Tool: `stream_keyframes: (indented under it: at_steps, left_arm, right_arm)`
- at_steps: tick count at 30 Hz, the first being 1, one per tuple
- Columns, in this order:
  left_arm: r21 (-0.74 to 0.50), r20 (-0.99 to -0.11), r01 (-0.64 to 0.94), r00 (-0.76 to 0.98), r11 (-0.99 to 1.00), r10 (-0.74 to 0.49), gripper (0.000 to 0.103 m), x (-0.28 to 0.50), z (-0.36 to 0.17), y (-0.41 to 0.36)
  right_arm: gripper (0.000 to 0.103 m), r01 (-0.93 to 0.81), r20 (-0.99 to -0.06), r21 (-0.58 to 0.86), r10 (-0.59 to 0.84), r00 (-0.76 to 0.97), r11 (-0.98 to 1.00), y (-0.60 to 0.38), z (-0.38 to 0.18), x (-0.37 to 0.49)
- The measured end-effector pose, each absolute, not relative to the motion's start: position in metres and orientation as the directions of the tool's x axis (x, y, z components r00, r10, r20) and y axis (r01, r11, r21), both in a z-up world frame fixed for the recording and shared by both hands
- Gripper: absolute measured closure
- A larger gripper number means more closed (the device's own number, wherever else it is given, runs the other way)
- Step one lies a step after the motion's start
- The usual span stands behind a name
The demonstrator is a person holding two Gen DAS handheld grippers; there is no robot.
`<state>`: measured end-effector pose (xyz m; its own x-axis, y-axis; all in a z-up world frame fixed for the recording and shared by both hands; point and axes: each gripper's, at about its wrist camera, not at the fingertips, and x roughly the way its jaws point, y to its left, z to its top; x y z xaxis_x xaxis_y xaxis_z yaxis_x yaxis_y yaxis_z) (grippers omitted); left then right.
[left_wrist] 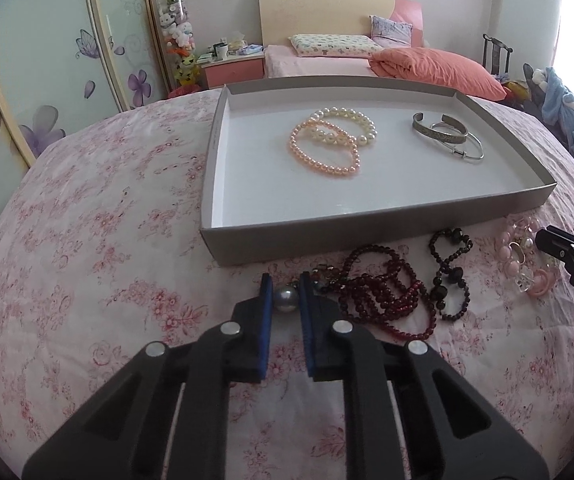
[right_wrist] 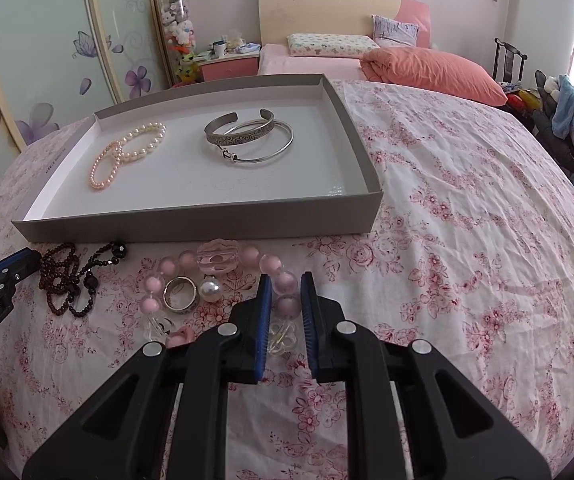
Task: Organize jewelry
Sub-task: 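Grasp the loose pearl with the left tool while the right tool grasps the pink beaded bracelet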
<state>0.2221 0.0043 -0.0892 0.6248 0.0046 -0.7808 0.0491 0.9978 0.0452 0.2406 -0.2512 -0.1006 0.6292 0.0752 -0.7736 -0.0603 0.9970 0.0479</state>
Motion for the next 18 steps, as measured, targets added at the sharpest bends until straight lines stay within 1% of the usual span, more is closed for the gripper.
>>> stream_keyframes:
  at_steps: [5, 10, 18]
  left_arm:
    - [0.040, -0.780, 0.032, 0.625, 0.999, 0.011, 0.089, 0.221, -0.088, 0.010]
    - [0.041, -0.771, 0.023, 0.637, 0.999, 0.017, 0.089, 0.217, -0.084, 0.015]
    - [0.033, -0.738, 0.019, 0.675, 0.999, 0.011, 0.089, 0.206, -0.072, 0.017]
  right_arm:
    - [0.089, -0.075, -0.760, 0.074, 0.105, 0.641, 0.994, -0.251, -0.096, 0.238]
    - [0.089, -0.116, -0.708, 0.082, 0.140, 0.693, 0.990, -0.244, -0.078, 0.230]
    - [0.089, -0.230, -0.627, 0.106, 0.245, 0.740, 0.967, -0.219, -0.056, 0.212]
